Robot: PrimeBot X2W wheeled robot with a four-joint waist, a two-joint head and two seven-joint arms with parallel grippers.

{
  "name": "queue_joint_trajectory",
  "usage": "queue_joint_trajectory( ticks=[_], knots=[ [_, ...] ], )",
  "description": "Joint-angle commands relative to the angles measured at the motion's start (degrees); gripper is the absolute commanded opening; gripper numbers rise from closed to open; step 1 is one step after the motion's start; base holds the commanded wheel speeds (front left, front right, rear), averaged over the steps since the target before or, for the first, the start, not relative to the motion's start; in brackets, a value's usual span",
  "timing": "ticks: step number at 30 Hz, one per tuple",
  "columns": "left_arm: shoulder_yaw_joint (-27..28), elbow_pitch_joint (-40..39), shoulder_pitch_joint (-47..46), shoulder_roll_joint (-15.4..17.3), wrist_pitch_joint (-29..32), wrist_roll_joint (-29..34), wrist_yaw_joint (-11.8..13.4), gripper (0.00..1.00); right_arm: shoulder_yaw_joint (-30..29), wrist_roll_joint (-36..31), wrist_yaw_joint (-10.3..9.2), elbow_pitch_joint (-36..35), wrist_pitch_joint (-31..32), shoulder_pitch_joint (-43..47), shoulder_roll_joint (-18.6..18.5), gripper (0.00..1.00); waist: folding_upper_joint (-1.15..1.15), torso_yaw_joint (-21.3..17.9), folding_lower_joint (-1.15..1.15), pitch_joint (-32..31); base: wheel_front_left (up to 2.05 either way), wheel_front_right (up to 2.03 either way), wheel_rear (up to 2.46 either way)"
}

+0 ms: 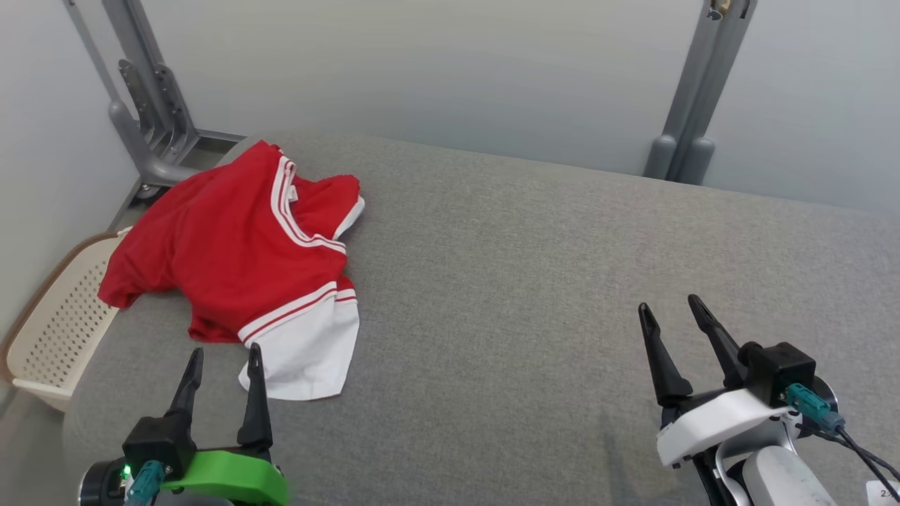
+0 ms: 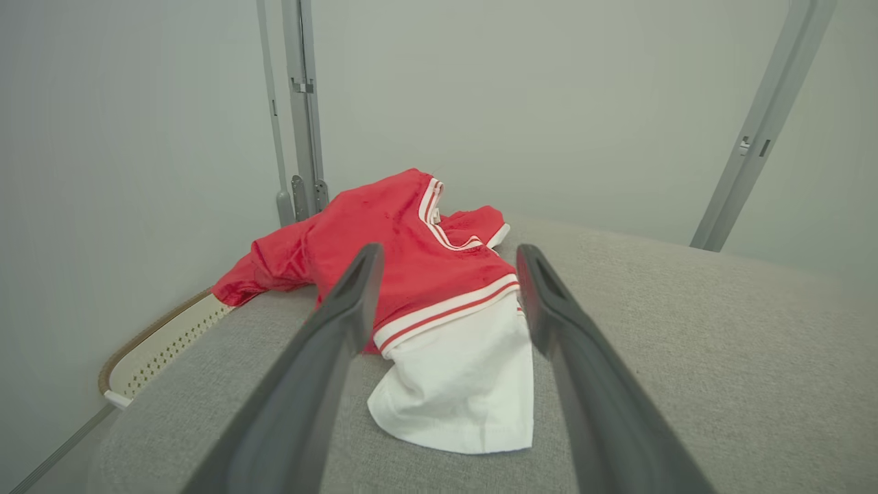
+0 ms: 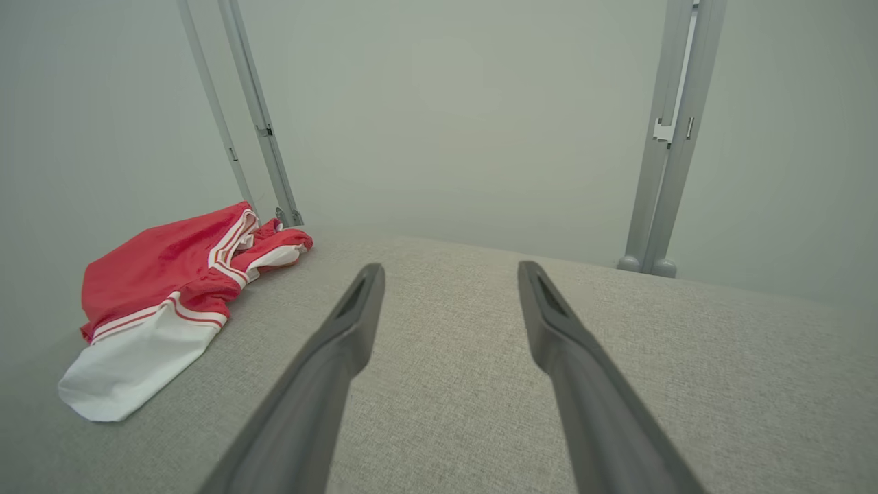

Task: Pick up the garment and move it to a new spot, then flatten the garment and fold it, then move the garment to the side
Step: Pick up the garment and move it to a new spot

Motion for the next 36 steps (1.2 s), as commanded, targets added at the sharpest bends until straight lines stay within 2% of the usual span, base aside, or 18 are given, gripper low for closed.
queue_joint_trajectory(
  ticks=[1,8,17,25,30,33,36],
  knots=[
    [0.3,-0.4,1.0,0.7,0.2,-0.5,0.4,1.0,0.0,0.2,0.01,0.2,-0.3,0.5,0.0,1.0,0.0,2.1,0.0,-0.4,0.0,0.0,0.0],
    [0.1,-1.1,1.1,1.0,0.7,-0.9,0.7,1.0,0.4,0.2,0.0,0.6,-0.4,0.1,0.4,1.0,0.0,3.5,0.0,-0.7,0.0,0.0,0.0],
    [0.2,-1.6,1.2,1.3,1.1,-1.4,1.2,1.0,0.9,0.6,0.0,0.4,-0.4,-0.3,0.3,1.0,0.0,2.9,0.0,-0.8,0.0,0.0,0.0],
    [-0.3,-1.7,-4.3,2.8,5.2,-2.5,-0.2,1.0,1.3,0.7,0.0,0.3,-0.4,-0.9,0.3,1.0,0.0,1.4,0.0,0.1,0.0,0.0,0.0],
    [-0.2,0.4,-9.6,3.7,11.0,-4.4,-1.0,1.0,1.4,0.9,0.0,0.2,-0.4,-1.1,0.6,1.0,0.0,-0.7,0.0,1.3,0.0,0.0,0.0],
    [-0.5,3.7,-14.9,5.1,20.5,-6.4,-1.7,1.0,0.9,0.6,0.0,0.0,-0.4,-1.1,0.7,1.0,0.0,-2.3,0.0,2.5,0.0,0.0,0.0],
    [-0.5,5.4,-20.1,5.9,25.8,-8.3,-2.5,1.0,1.2,0.4,0.0,0.0,-0.4,-1.8,0.7,1.0,0.0,-3.6,0.0,3.7,0.0,0.0,0.0]
  ],
)
